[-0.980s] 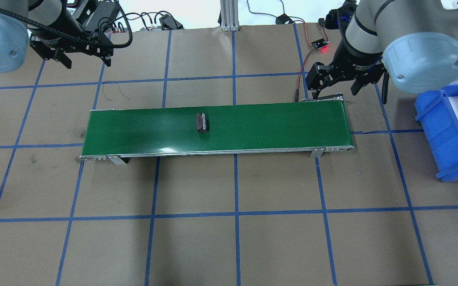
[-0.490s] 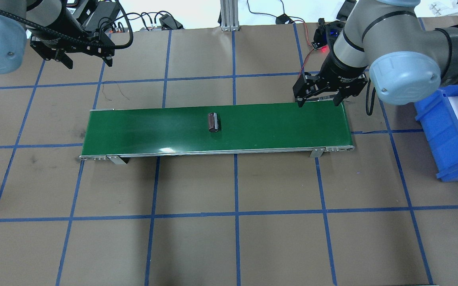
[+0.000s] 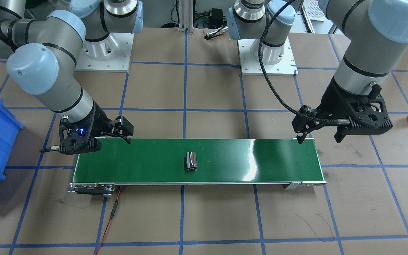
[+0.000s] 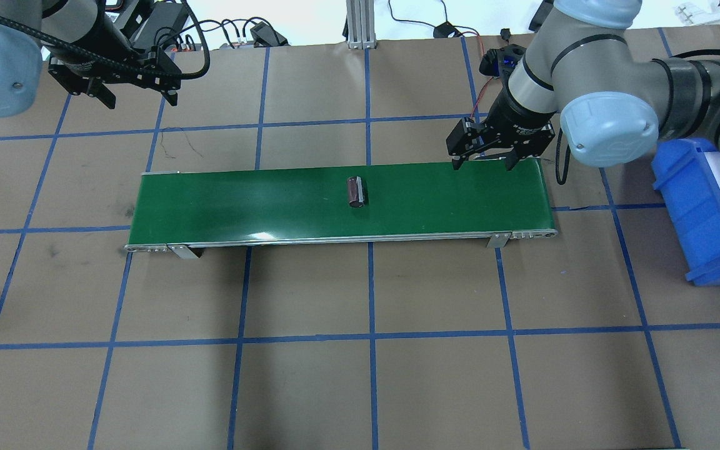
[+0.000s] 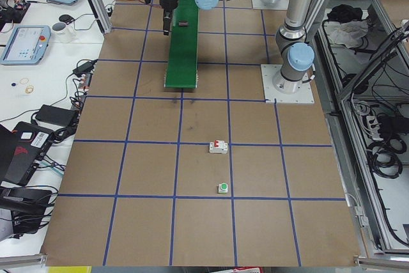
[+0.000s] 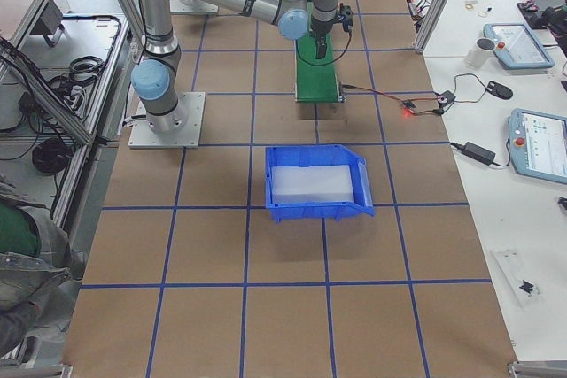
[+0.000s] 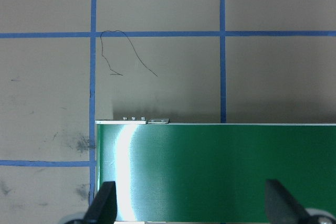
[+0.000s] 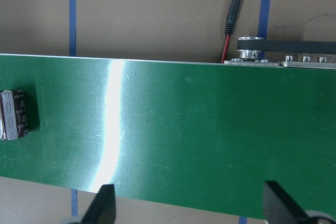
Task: Move capacitor from left to right
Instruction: 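Raise the left gripper away while the right gripper descends toward the capacitor, then grasp the capacitor on the belt with the right gripper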
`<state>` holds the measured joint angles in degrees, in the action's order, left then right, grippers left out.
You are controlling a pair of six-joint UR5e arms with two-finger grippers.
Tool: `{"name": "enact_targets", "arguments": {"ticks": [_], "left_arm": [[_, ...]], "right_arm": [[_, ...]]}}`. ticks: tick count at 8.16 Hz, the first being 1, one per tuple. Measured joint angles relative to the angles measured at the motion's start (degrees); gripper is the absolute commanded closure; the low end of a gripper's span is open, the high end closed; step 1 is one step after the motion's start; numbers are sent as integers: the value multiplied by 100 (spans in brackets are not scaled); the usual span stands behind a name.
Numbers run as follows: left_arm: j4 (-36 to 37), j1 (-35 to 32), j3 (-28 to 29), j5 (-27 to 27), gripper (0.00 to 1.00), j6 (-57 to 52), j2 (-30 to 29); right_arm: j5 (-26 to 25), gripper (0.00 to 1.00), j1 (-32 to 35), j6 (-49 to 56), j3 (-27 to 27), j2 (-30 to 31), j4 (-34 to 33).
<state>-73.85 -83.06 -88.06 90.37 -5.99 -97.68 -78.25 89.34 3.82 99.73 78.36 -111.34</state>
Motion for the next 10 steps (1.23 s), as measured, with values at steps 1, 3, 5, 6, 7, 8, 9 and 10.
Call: {"name": "enact_targets", "arguments": {"ticks": [1,3,5,6,7,8,9,10], "left_arm": [[0,3,-1,-2,0,-6,-2],[-10,17,-6,-5,0,-55,-9],[-12,23,0,-28,0,-121,-4],[-13,22,-3,-41,0,-209,-4],[-11,23,-5,-48,0,-278,-5],[-9,25,-7,-52,0,-316,-9],[-8,26,-9,-52,0,-331,-12],[-7,26,-13,-42,0,-337,-13]], "right_arm": [[18,0,3,-1,2,-85,-39],[30,0,2,-17,2,-164,-119],[34,0,3,-110,12,-256,-225],[36,0,5,-167,15,-303,-329],[37,0,5,-200,18,-352,-412],[39,0,5,-215,27,-385,-457],[50,0,5,-220,53,-402,-483],[145,0,5,-222,90,-437,-518]]}}
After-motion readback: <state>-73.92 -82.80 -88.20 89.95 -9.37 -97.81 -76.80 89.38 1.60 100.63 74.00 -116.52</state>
